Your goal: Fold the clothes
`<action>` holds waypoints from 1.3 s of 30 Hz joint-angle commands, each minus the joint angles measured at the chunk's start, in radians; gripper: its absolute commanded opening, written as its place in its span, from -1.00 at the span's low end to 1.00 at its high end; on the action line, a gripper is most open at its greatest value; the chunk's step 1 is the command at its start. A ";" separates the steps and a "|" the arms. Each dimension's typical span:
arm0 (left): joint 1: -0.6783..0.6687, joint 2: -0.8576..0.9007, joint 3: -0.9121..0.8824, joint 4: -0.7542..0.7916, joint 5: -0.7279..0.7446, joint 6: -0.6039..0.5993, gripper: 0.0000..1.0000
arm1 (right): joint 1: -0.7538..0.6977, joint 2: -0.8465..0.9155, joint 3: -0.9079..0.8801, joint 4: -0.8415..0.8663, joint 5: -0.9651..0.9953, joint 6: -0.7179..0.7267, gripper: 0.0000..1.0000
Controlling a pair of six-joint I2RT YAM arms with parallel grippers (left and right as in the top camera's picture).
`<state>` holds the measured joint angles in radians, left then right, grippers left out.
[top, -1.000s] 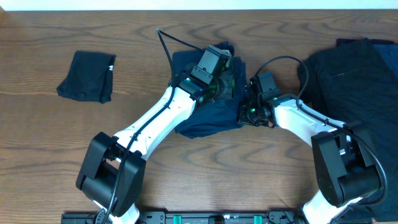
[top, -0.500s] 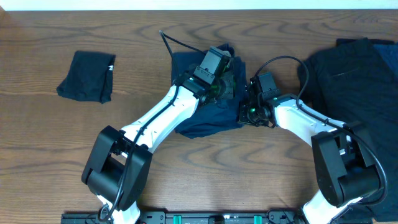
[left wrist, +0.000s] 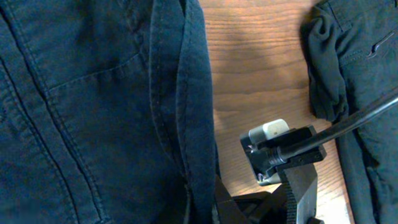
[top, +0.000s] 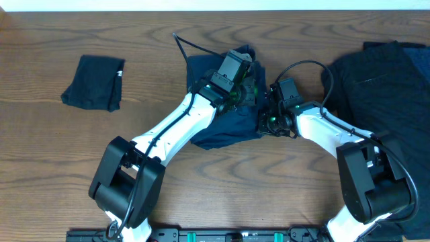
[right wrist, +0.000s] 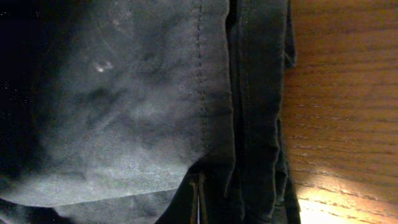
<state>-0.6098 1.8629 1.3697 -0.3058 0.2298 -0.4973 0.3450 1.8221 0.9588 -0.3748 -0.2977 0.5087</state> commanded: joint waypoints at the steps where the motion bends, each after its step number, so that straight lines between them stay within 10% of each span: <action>1: -0.007 0.006 0.025 0.015 0.010 -0.013 -0.52 | 0.010 0.013 -0.032 -0.018 0.010 0.011 -0.95; 8: -0.007 -0.005 0.025 0.097 0.140 0.015 0.11 | -0.047 -0.038 -0.007 -0.112 0.027 0.014 -0.83; 18: 0.075 -0.051 0.025 -0.060 0.117 0.076 0.11 | -0.181 -0.420 0.063 -0.281 -0.023 -0.064 -0.59; 22: 0.087 -0.050 0.014 -0.139 0.064 0.134 0.10 | -0.172 -0.467 0.063 -0.295 -0.059 -0.064 -0.88; 39: 0.087 0.079 -0.028 -0.138 -0.087 0.142 0.10 | -0.137 -0.064 0.058 -0.148 -0.097 -0.203 -0.98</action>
<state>-0.5217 1.8854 1.3525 -0.4435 0.1654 -0.3683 0.2016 1.7023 1.0218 -0.5034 -0.3695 0.3538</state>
